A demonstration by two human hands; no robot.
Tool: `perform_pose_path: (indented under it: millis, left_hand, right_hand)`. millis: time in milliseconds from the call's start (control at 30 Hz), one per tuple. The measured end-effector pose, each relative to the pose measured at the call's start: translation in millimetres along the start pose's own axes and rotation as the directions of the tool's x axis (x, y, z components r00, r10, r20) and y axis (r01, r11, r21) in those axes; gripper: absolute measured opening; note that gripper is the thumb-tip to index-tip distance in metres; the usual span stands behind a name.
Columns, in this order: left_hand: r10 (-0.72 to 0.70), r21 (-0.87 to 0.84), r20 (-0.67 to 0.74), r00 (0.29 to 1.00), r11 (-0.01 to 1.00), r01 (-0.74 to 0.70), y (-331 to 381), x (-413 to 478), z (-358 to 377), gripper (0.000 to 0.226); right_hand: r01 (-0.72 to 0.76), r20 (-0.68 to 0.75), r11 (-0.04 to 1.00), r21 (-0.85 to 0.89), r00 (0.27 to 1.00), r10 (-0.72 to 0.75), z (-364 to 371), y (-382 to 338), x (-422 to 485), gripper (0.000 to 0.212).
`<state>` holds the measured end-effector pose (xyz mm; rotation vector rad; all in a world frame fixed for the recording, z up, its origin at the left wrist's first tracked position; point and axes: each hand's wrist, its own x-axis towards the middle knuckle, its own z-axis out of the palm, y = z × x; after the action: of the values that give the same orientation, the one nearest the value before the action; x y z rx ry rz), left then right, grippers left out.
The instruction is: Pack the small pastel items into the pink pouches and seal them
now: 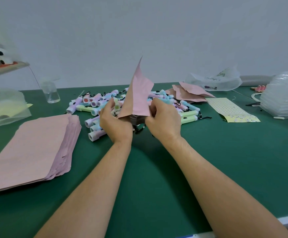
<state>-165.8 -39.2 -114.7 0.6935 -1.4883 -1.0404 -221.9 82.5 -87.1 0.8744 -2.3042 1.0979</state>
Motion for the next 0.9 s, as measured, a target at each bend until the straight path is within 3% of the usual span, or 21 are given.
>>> perform_pose_path:
  millis: [67, 133, 167, 267, 400, 467, 567, 633, 733, 833, 900]
  left_hand:
    - [0.024, -0.065, 0.046, 0.999, 0.998, -0.021, 2.4, -6.2, 0.7, 0.027]
    - [0.134, -0.079, 0.102, 0.986, 0.989, -0.126, 8.1, -14.5, 2.0, 0.013]
    - [0.177, -0.085, 0.122, 0.977, 0.982, -0.167, 11.3, -17.7, 3.7, 0.023]
    - [0.235, -0.135, 0.167, 0.957, 0.967, -0.214, 18.8, -22.6, 8.9, 0.044]
    - [0.27, -0.067, 0.193, 0.943, 0.963, -0.262, 17.6, -22.5, 10.2, 0.042]
    - [0.296, -0.051, 0.18, 0.938, 0.955, -0.292, 14.8, -20.2, 9.7, 0.04]
    - [0.288, -0.025, 0.084, 0.954, 0.958, -0.287, 11.5, -15.8, 9.0, 0.013]
    - [0.251, -0.023, 0.051, 0.967, 0.968, -0.25, 9.6, -11.3, 10.1, 0.022]
    - [0.241, -0.021, 0.16, 0.957, 0.97, -0.241, 8.3, -12.3, 10.6, 0.039]
    - [0.141, -0.05, 0.292, 0.946, 0.99, -0.132, 9.6, -15.3, 10.2, 0.04]
    - [0.108, -0.058, 0.324, 0.94, 0.994, -0.094, 9.0, -16.9, 10.9, 0.029]
  right_hand:
    - [0.022, 0.001, 0.999, -0.04, 1.0, -0.022, -0.5, -1.9, -1.1, 0.017]
    - [0.061, -0.042, 0.992, -0.112, 0.997, -0.066, -1.2, -3.8, -1.7, 0.04]
    - [0.073, -0.074, 0.985, -0.157, 0.994, -0.085, -2.5, -4.1, -1.0, 0.046]
    - [0.041, -0.096, 0.958, -0.283, 0.993, -0.071, -8.2, -4.9, 2.5, 0.032]
    - [0.038, 0.024, 0.935, -0.353, 0.999, -0.031, -7.8, -5.6, 1.9, 0.043]
    - [0.052, 0.034, 0.92, -0.39, 0.999, -0.042, -9.0, -4.9, 2.8, 0.038]
    - [0.011, -0.002, 0.925, -0.381, 1.0, -0.013, -16.1, -0.3, 7.9, 0.026]
    - [-0.021, -0.035, 0.939, -0.342, 0.999, 0.009, -16.6, -0.3, 9.1, 0.028]
    - [-0.049, -0.057, 0.959, -0.28, 0.998, 0.034, -14.1, -2.1, 9.3, 0.028]
    - [-0.097, 0.075, 0.96, -0.264, 0.99, 0.121, -16.4, 3.6, 9.7, 0.025]
    - [-0.292, 0.306, 0.955, -0.047, 0.906, 0.292, -21.4, -0.5, 9.1, 0.041]
